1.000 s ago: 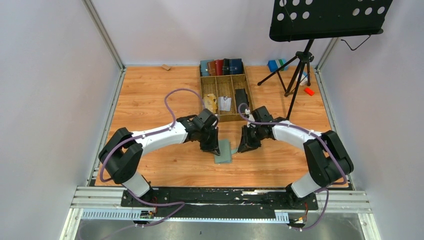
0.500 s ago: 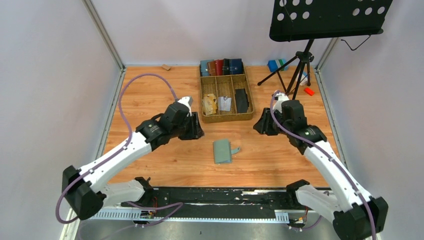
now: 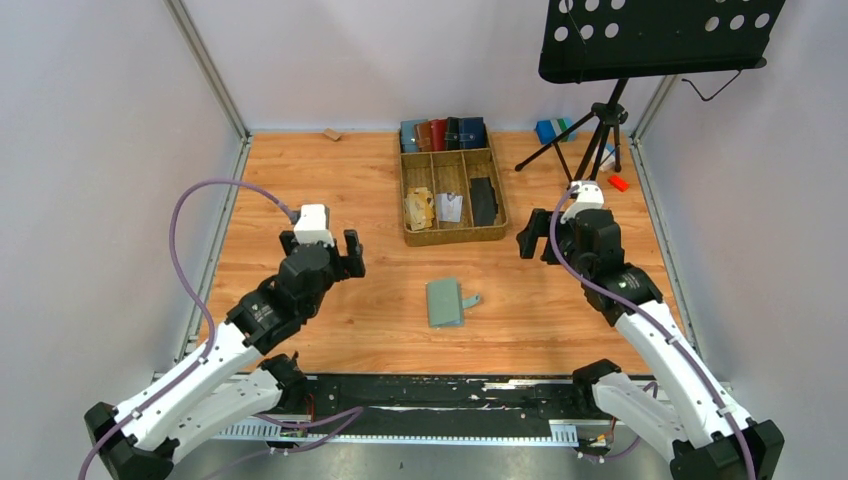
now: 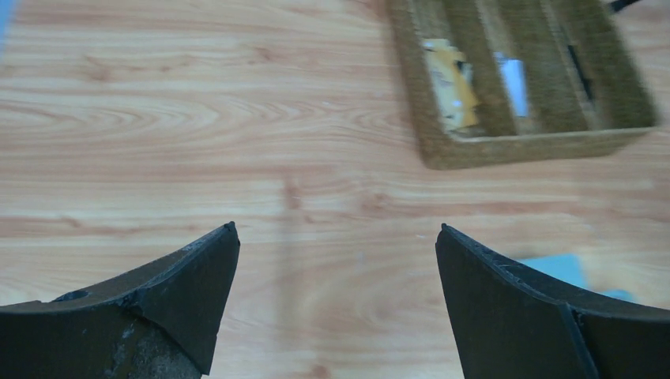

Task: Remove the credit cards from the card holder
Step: Reset both arms

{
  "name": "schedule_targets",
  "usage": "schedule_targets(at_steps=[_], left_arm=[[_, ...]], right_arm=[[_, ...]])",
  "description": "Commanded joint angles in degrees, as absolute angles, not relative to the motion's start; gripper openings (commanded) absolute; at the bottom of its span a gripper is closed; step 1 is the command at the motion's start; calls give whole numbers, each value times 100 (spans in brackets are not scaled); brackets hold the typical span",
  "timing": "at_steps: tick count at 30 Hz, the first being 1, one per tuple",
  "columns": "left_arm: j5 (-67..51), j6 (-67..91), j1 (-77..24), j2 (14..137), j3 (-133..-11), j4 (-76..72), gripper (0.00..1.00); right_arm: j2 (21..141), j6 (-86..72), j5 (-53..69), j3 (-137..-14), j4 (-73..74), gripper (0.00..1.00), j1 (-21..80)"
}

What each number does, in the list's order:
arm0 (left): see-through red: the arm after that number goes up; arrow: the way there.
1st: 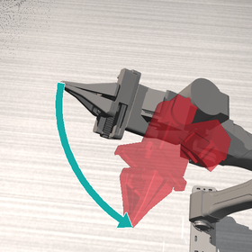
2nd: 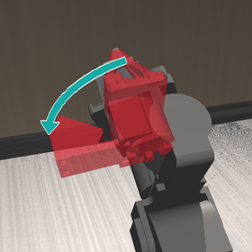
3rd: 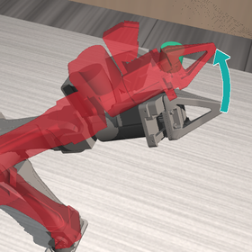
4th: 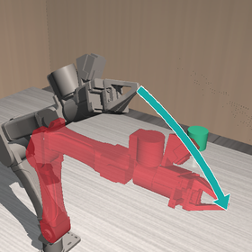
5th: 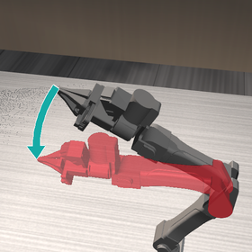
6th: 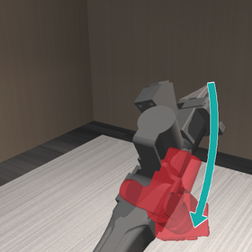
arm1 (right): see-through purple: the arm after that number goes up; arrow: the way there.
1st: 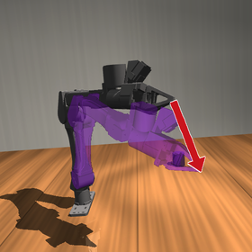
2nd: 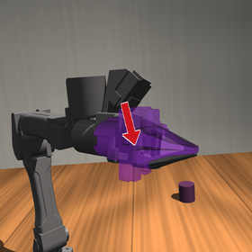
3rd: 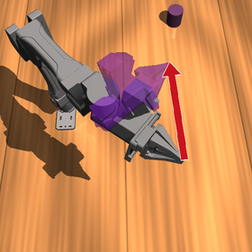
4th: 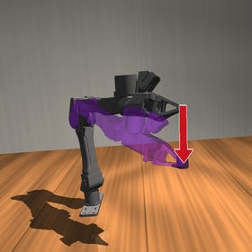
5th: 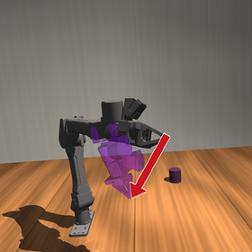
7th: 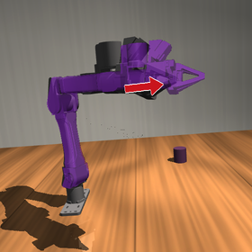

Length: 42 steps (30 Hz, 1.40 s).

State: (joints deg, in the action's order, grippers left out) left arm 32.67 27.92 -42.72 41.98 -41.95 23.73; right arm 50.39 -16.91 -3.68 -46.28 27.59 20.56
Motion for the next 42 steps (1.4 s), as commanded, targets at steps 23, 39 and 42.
schedule_targets(at_steps=[23, 39, 42], left_arm=[[2643, -508, -1402, 6329, -1298, -3996, 100], [2022, -272, -756, 7848, -1029, -6312, 100], [1909, -326, -756, 7863, -1013, -6372, 100]], right_arm=[[6156, 78, -1678, -1540, -3453, 99, 665], [7958, 601, -731, -1479, -5314, 91, 246], [7940, 598, -741, -1469, -5329, 100, 255]])
